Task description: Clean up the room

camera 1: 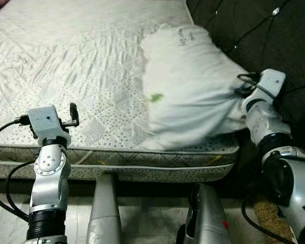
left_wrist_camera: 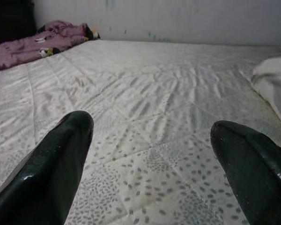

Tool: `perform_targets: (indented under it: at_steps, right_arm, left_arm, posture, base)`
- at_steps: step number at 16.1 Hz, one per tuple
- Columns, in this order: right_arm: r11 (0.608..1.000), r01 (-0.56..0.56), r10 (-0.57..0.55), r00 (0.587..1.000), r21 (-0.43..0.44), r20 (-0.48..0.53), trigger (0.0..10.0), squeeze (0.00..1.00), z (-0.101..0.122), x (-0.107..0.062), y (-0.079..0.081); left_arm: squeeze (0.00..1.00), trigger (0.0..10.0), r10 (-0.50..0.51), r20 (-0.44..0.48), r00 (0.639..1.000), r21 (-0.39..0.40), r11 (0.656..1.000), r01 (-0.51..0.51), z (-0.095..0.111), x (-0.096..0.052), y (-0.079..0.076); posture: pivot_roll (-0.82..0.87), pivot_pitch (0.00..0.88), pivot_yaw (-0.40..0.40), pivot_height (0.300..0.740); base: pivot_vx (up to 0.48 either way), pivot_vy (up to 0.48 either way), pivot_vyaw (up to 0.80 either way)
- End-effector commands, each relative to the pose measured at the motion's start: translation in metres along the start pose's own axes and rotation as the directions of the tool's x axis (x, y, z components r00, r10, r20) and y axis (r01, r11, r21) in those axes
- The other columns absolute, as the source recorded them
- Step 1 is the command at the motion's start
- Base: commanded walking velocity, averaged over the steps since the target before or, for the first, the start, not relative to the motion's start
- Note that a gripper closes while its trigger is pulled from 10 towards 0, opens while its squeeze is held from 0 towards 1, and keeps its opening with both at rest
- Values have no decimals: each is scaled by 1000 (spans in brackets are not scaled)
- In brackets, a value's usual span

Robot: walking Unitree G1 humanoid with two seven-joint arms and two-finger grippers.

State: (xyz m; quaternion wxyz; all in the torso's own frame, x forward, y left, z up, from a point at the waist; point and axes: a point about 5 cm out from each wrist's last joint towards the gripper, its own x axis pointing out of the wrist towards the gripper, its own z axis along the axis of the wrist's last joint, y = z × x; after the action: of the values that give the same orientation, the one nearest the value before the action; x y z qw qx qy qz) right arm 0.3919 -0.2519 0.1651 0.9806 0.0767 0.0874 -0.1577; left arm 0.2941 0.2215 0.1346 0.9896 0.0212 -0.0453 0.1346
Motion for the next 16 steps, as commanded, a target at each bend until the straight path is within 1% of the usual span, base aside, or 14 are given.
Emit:
perform_targets:
  at_steps: [1,2,3,4,6,7,8,9,11,12,14,16]
  right_arm:
    - [998,55,-55,986,4,156,0,0,40,1,-16]
    - [998,59,-56,985,-19,164,0,0,38,1,-18]
    - [997,52,-42,987,-55,157,0,0,25,-1,-19]
    - [996,27,-15,991,-87,129,0,0,5,-3,-16]
    - [993,-32,40,997,-114,69,0,0,-32,-12,-8]
    - [991,-65,72,996,-116,50,0,0,-51,-19,-1]
    - [987,-106,113,992,-120,50,0,0,-65,-28,9]
    - [984,-128,135,990,-123,51,0,0,-72,-31,15]
    - [977,-174,181,982,-121,53,0,0,-77,-36,28]
    - [972,-198,207,976,-125,67,0,0,-74,-37,35]
    - [971,-197,210,974,-133,90,0,0,-64,-35,33]
    - [976,-155,172,980,-153,100,0,0,-57,-30,19]
  left_arm:
    - [0,10000,12,-7,1000,1,1000,-12,-4,-1,2]
    - [0,10000,12,-7,1000,0,1000,-12,-5,-3,1]
    - [0,10000,20,-9,1000,-4,1000,-20,-7,-5,2]
    - [0,10000,30,-13,999,-6,1000,-30,-9,-7,5]
    - [0,10000,38,-16,999,-2,999,-38,-10,-8,8]
    - [0,10000,47,-16,999,-3,999,-47,-10,-8,9]
    - [0,10000,46,-11,999,-1,999,-46,-9,-8,10]
    - [0,10000,46,-7,999,2,999,-46,-8,-8,11]
    - [0,10000,54,-1,999,4,999,-54,-7,-7,13]
    - [0,10000,59,1,998,6,998,-59,-6,-7,15]
    - [0,10000,59,4,998,8,998,-59,-5,-6,15]
    - [0,10000,54,7,999,11,999,-54,-4,-5,14]
  posture:
    - [152,0,-29,525]
    - [154,0,-35,525]
    - [154,0,-43,525]
    - [152,0,-47,525]
    - [151,0,-53,525]
    - [150,0,-56,525]
    - [154,0,-58,525]
    - [157,0,-59,525]
    - [165,0,-60,525]
    - [168,0,-61,525]
    - [169,0,-56,525]
    - [174,0,-55,525]
  base:
    - [0,0,0]
    - [0,0,0]
    - [0,0,0]
    - [0,0,0]
    - [0,0,0]
    - [0,0,0]
    - [0,0,0]
    - [0,0,0]
    - [0,0,0]
    - [0,0,0]
    - [0,0,0]
    - [0,0,0]
